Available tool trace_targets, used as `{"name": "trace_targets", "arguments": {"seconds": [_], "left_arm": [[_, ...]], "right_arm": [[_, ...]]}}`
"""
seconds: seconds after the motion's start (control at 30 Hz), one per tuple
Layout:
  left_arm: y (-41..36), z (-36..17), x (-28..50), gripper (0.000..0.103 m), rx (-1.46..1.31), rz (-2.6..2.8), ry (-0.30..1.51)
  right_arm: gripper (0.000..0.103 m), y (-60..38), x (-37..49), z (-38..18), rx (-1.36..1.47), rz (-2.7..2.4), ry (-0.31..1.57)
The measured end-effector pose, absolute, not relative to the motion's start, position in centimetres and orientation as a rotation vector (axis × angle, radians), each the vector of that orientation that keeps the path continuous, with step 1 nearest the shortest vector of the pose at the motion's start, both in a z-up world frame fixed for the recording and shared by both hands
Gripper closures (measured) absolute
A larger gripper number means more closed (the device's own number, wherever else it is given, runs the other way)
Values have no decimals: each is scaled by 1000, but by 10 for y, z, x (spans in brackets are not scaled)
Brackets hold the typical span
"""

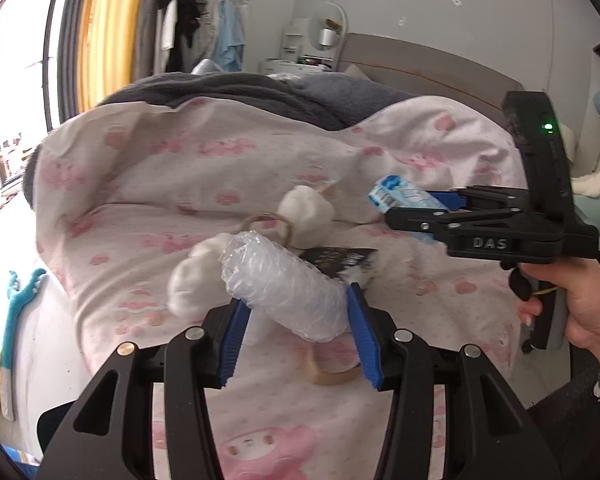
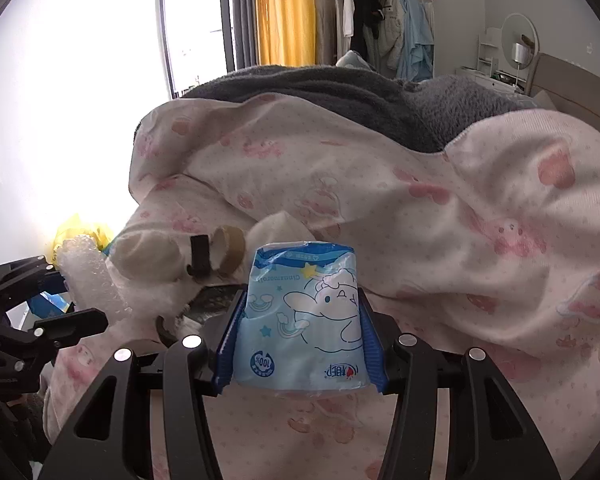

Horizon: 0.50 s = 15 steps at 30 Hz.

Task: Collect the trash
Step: 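Carry the bubble wrap and wipe pack over the teal bin with both tools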

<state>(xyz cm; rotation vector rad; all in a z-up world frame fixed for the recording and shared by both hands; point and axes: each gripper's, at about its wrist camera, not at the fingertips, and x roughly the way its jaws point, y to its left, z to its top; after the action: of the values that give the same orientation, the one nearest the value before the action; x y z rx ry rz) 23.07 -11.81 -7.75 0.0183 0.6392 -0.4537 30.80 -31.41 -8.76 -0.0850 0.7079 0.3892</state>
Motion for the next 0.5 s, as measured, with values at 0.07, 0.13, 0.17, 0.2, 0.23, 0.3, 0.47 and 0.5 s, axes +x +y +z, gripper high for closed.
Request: {"name": "trace_targets", "arguments": {"seconds": [0.07,0.13,0.17,0.2,0.23,0.3,0.47,0.5], "left_arm": [[-112,-76,230,51,19,-423,633],[-103,-75,230,51,17,-372,626],[-98,-75,230,51,15,-351,622],[-94,-75,230,51,15,-332,616],[-88,-74,231,51,11,-310,609],[-75,-72,231,51,-1,-268,600],[-46,-73,233,51,-31,-187,607],[-39,-75,234,51,-34,-170,615]], "right_arm": [[50,-308,308,-84,-87,397,697],[50,-303,309,-79,-85,403,686],[50,-300,310,-77,-83,404,680],[50,-297,309,-74,-79,406,675],[50,-292,308,-72,-71,413,668],[50,-282,305,-68,-67,431,658],[50,-249,298,-61,-79,491,640],[50,-242,298,-60,-81,503,640]]}}
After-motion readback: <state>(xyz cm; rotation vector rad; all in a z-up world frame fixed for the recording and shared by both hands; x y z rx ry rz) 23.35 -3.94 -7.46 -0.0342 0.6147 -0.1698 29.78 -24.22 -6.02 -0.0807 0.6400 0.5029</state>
